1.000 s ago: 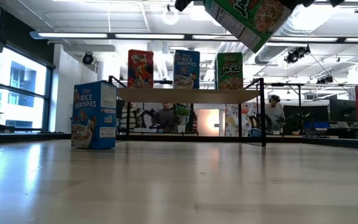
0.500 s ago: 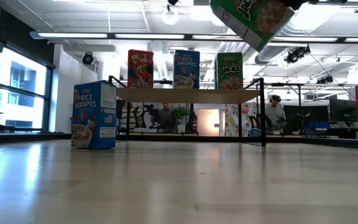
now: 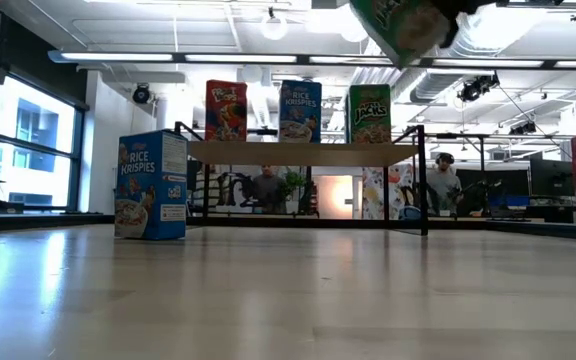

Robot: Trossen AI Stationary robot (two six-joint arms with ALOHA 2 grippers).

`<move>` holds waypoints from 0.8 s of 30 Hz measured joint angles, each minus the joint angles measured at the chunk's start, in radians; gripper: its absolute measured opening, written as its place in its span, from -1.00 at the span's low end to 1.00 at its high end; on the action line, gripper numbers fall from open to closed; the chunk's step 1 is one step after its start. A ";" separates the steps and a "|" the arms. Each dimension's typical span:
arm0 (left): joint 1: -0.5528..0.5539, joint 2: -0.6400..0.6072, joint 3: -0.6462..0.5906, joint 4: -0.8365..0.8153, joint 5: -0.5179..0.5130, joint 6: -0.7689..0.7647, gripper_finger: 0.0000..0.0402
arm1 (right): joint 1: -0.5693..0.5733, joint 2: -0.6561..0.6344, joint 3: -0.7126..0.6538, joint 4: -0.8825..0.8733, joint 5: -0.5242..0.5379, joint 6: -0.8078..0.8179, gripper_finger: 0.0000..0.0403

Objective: Stack cereal on shelf
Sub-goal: Put the green cereal box on the shelf aligned with the other green cereal boxes

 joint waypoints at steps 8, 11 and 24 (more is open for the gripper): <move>0.021 -0.098 -0.001 -0.052 -0.005 0.051 0.22 | -0.109 -0.005 0.000 0.184 -0.062 -0.073 -0.12; 0.032 -0.136 -0.001 -0.067 -0.005 0.060 0.22 | -0.135 -0.003 0.000 0.249 -0.075 -0.084 -0.12; 0.085 -0.271 -0.001 -0.144 -0.024 0.112 0.22 | -0.186 -0.003 -0.012 0.333 -0.038 -0.049 -0.12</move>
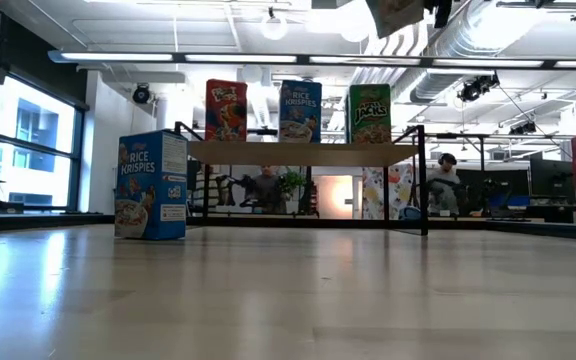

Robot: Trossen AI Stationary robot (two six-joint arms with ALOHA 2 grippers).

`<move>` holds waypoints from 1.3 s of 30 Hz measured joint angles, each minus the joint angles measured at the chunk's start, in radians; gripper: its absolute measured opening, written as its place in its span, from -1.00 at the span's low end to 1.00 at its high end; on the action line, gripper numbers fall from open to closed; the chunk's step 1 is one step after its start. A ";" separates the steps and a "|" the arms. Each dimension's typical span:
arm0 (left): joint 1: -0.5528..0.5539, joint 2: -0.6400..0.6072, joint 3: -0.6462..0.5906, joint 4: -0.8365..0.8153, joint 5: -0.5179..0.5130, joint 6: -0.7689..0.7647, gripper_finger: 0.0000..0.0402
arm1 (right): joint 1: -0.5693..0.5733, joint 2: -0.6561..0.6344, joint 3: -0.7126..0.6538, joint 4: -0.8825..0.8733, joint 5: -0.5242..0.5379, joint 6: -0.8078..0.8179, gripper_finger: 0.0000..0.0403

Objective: Stack cereal on shelf
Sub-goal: Put the green cereal box on the shelf aligned with the other green cereal boxes

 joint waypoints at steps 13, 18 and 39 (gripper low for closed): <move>0.047 -0.017 0.000 -0.111 0.000 0.041 0.22 | 0.001 0.000 -0.206 0.298 0.072 0.086 -0.12; 0.065 -0.017 0.000 -0.114 0.000 0.053 0.22 | 0.002 0.000 -0.348 0.520 0.071 0.121 -0.12; 0.141 -0.016 0.000 -0.114 0.001 0.157 0.22 | 0.002 0.056 -0.519 0.641 0.145 0.107 -0.12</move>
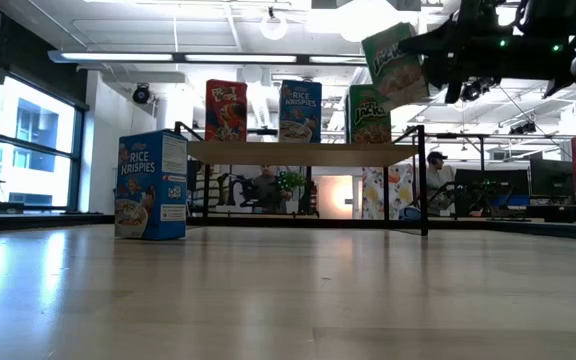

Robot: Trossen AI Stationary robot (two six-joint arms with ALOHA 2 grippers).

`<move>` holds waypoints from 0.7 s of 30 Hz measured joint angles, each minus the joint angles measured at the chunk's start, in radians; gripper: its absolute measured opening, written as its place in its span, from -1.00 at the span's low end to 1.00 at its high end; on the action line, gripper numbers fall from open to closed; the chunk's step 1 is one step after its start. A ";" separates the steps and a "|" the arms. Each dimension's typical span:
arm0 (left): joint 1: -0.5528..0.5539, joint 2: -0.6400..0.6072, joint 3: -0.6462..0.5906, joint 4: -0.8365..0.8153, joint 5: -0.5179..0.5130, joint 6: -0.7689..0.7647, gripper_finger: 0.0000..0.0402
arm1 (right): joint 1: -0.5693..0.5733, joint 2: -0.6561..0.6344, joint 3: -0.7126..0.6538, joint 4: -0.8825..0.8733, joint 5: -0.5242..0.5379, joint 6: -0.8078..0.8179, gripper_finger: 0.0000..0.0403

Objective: Stack cereal on shelf
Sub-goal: Put the green cereal box on the shelf aligned with the other green cereal boxes

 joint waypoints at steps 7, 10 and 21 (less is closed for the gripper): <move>0.027 0.000 0.000 0.005 -0.012 0.000 0.22 | 0.000 0.063 0.000 0.037 -0.026 -0.006 -0.12; 0.037 0.000 0.000 0.004 -0.014 0.000 0.22 | 0.000 0.069 0.000 0.044 -0.026 -0.054 -0.12; 0.049 0.005 0.000 0.013 -0.015 0.000 0.22 | 0.000 0.108 0.000 0.057 -0.026 -0.160 -0.12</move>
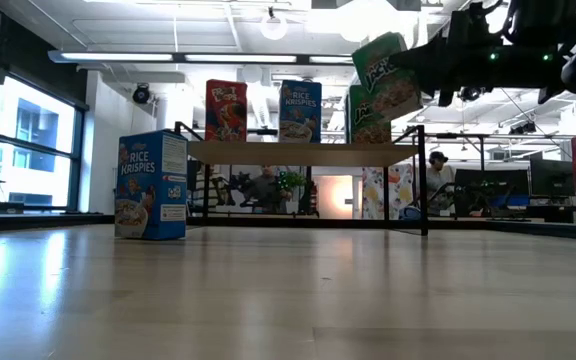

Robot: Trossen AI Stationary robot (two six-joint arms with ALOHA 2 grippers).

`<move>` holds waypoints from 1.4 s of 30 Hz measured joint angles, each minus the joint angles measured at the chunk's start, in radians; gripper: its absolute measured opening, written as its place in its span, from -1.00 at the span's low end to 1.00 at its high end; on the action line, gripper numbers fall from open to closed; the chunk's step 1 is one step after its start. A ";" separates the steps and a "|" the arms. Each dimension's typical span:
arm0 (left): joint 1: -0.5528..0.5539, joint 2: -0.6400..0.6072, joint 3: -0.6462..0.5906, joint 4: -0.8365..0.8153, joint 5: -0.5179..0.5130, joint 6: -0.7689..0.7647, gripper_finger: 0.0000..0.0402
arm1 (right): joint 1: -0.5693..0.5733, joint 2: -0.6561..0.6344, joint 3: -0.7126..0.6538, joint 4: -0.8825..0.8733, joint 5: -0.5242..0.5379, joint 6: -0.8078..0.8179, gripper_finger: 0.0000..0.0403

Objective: Stack cereal on shelf
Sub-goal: Put the green cereal box on the shelf aligned with the other green cereal boxes

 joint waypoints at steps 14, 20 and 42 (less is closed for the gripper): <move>0.000 -0.001 0.000 0.043 0.000 0.000 0.22 | -0.008 0.168 0.063 0.076 0.000 -0.034 -0.12; 0.000 -0.001 0.000 0.042 0.000 0.000 0.22 | -0.008 0.239 0.142 -0.035 -0.002 -0.033 -0.12; -0.001 -0.001 0.000 0.041 0.000 0.000 0.22 | -0.048 0.255 0.174 -0.079 -0.030 -0.027 -0.12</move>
